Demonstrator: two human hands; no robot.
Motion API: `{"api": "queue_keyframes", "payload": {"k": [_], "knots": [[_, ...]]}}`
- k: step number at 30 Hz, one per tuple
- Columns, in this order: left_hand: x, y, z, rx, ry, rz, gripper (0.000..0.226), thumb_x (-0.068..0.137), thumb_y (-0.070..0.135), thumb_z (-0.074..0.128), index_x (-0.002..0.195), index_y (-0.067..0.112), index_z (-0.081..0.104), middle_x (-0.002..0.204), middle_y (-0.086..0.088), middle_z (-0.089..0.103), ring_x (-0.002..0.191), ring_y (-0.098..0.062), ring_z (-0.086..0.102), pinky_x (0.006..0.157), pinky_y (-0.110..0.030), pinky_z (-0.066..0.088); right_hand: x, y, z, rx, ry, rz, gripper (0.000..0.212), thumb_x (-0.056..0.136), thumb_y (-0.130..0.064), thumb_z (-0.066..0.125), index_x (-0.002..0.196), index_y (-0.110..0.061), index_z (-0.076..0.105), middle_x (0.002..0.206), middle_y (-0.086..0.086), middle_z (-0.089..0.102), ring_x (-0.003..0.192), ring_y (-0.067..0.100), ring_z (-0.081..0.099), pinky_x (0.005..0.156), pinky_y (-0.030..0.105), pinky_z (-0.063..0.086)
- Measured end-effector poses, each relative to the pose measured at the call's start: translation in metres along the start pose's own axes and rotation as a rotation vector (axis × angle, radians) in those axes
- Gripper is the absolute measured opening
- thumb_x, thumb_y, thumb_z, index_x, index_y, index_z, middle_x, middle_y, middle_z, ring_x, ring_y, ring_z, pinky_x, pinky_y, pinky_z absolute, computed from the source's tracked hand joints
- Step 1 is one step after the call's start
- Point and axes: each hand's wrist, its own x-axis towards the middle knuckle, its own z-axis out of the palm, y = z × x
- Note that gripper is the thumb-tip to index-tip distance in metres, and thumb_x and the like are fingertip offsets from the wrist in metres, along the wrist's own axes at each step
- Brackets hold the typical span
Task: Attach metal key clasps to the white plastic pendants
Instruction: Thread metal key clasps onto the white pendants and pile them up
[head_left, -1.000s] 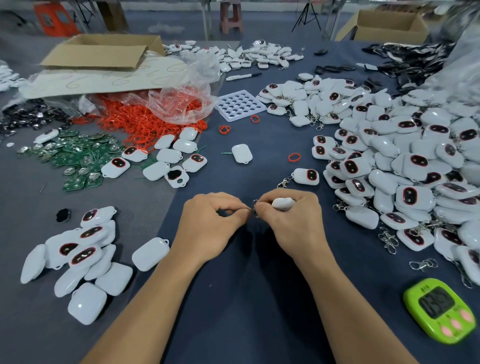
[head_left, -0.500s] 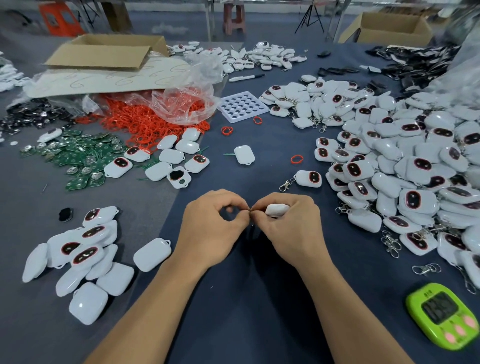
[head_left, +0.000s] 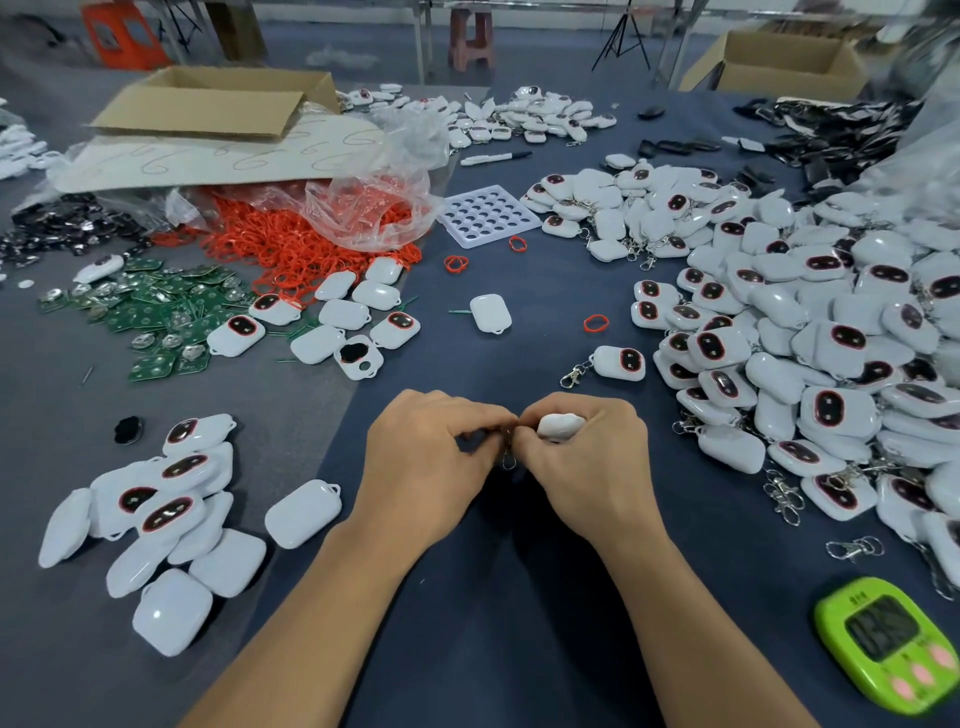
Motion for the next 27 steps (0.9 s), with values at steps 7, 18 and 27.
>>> {"api": "queue_keyframes", "payload": {"k": [7,18,27], "knots": [[0.0034,0.0012,-0.0032,-0.042,-0.029,-0.108,0.046,0.078,0.027,0.08,0.1,0.063,0.063,0.094,0.036,0.063,0.088,-0.001,0.058,0.073,-0.018,0.047,-0.0023,-0.0008,-0.0002,0.045,0.015,-0.08,0.02,0.077,-0.012,0.078,0.069,-0.029,0.075,0.059,-0.009,0.069,0.051,0.005,0.06,0.05,0.012,0.045],[0.0031,-0.005,-0.0006,-0.329,-0.093,-0.199,0.025,0.077,0.021,0.083,0.079,0.045,0.078,0.067,0.012,0.071,0.057,-0.01,0.059,0.053,-0.017,0.047,0.001,0.0047,0.0,0.236,0.029,-0.058,0.017,0.078,-0.012,0.075,0.072,-0.027,0.079,0.072,-0.006,0.077,0.069,0.01,0.071,0.064,0.016,0.052],[0.0038,-0.0015,-0.0013,-0.489,-0.198,-0.167,0.014,0.071,0.022,0.078,0.075,0.035,0.08,0.065,-0.006,0.069,0.057,-0.012,0.047,0.057,-0.03,0.04,-0.0042,0.0078,-0.0079,0.366,-0.044,-0.025,0.009,0.074,-0.01,0.075,0.071,-0.018,0.078,0.062,-0.007,0.068,0.058,0.003,0.055,0.057,0.017,0.042]]}}
